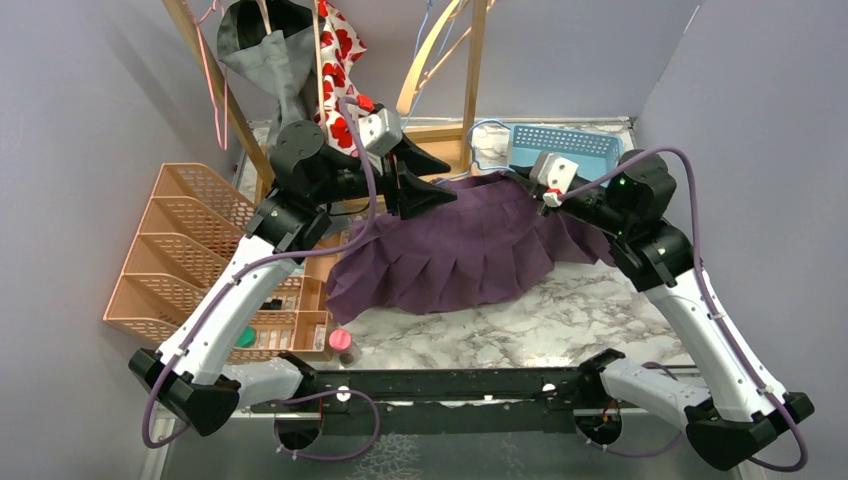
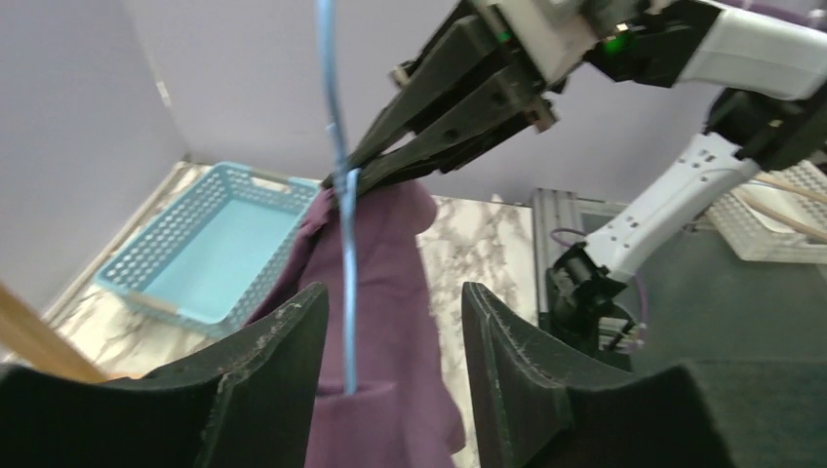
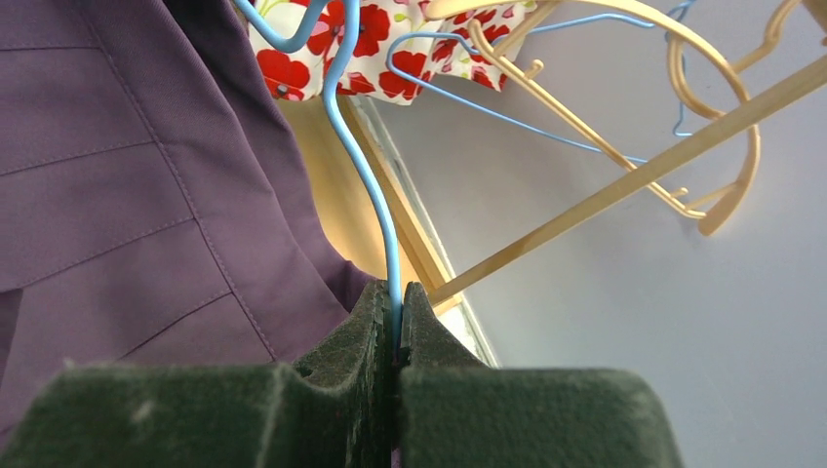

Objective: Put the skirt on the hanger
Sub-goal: Hang the skirt on the hanger.

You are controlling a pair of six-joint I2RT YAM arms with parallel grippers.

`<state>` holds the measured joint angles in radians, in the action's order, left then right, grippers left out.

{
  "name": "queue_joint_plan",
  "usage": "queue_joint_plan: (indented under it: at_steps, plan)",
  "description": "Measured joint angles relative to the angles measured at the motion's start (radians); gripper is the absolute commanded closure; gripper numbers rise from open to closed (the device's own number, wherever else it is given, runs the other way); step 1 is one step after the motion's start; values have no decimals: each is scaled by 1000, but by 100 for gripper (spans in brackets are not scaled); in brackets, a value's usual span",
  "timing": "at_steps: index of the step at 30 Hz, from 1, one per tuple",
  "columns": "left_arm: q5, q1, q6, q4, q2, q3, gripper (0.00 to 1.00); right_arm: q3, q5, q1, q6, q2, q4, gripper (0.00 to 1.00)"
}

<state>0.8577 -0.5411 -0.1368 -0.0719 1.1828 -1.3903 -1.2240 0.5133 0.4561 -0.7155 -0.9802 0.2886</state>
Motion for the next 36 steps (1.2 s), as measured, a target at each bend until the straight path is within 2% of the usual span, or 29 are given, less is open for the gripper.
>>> queue_joint_plan:
  at_steps: [3, 17, 20, 24, 29, 36]
  plan:
    - [11, -26, -2, 14, 16, 0, 54, 0, 16, 0, 0, -16, 0, 99]
    - [-53, -35, 129, -97, 45, 0, 53, 0, 81, -6, -8, -32, 28, 99]
    - [-91, -35, 147, -128, 47, 11, 54, 0, 89, -6, -9, -33, 27, 99]
    - [-155, -35, 148, -141, 46, 32, 63, 0, 103, -6, -8, -33, 27, 99]
    - [-219, -35, 122, -136, 26, 40, 61, 3, 109, -6, -8, -32, 26, 99]
    - [-134, -36, 110, -110, 14, 40, 60, 5, 156, -6, -13, -31, 29, 99]
